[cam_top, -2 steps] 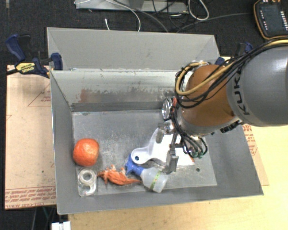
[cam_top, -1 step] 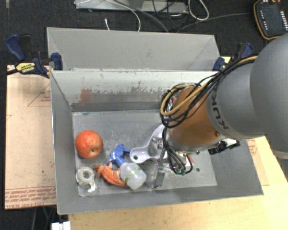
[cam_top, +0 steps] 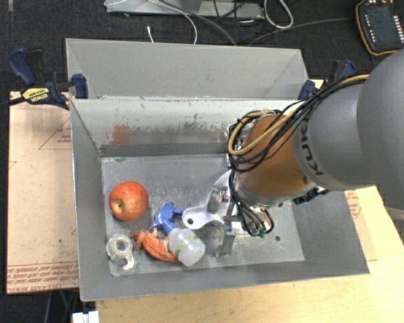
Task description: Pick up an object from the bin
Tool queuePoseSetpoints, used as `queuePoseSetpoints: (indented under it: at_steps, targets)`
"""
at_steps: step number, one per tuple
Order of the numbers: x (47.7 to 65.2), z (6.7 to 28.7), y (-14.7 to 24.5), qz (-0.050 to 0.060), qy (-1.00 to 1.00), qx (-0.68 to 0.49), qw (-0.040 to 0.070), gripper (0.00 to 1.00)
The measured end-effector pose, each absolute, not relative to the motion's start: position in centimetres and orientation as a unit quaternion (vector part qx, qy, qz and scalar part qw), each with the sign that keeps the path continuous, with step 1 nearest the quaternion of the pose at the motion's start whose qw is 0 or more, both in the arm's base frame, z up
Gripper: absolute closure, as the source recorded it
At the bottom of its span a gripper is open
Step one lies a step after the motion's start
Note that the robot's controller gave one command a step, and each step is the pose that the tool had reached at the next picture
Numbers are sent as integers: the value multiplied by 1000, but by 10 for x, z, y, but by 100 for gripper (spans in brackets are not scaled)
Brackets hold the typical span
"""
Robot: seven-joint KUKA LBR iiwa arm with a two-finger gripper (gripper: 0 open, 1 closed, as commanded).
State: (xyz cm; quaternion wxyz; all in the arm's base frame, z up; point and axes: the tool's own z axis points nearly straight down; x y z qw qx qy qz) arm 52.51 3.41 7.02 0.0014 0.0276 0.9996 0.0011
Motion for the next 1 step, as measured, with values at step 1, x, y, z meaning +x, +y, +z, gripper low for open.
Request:
queuePoseSetpoints:
  at_steps: [1]
  targets:
    - [492,72,21,2,1000,-6,5,0]
